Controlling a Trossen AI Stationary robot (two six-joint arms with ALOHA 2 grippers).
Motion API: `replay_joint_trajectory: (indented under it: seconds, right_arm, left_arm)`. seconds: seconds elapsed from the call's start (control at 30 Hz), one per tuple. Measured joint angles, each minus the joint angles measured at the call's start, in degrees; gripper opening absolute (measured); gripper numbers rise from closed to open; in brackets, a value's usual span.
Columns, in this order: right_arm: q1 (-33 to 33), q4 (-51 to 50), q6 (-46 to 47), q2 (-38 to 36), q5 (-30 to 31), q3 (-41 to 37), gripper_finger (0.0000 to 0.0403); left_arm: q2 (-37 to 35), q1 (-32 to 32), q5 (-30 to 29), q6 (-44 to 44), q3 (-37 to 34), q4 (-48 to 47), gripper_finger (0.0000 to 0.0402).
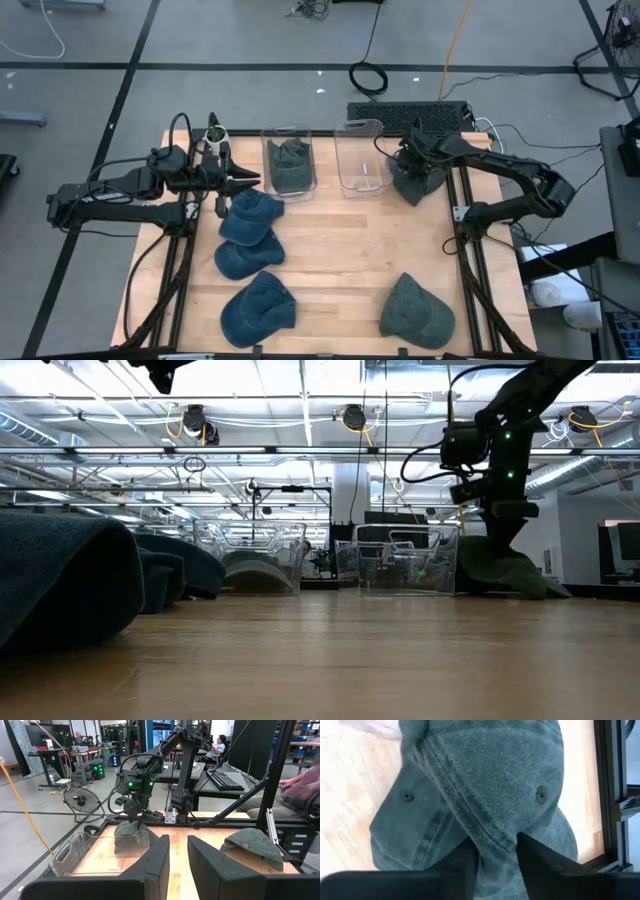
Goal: Pick & Place hat
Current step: Put the top gray cap into the left transparent bin
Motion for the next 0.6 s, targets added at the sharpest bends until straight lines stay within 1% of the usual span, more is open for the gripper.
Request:
replay_joint_trajectory:
  seconds: [0.23, 0.4, 0.53, 0.6]
  right_arm:
    - [0.00, 0.02, -3.93, -0.16, 0.17, 0.00, 0.0013]
    - [0.00, -0.07, -4.35, -0.16, 1.03, 0.00, 0.0008]
    - [0.02, -0.76, -4.08, -0.65, 5.85, 0.00, 0.0004]
    - [0.02, -0.97, -3.50, -1.52, 7.19, 0.00, 0.0003]
  left_arm:
    - [0.00, 0.01, -0.01, 0.00, 0.00, 0.01, 0.0077]
    - [0.00, 0.00, -0.01, 0.00, 0.00, 0.00, 0.0077]
    - [0.00, 0.00, 0.00, -0.01, 0.00, 0.00, 0.0077]
    - [0.00, 0.00, -0.02, 0.01, 0.00, 0.00, 0.0077]
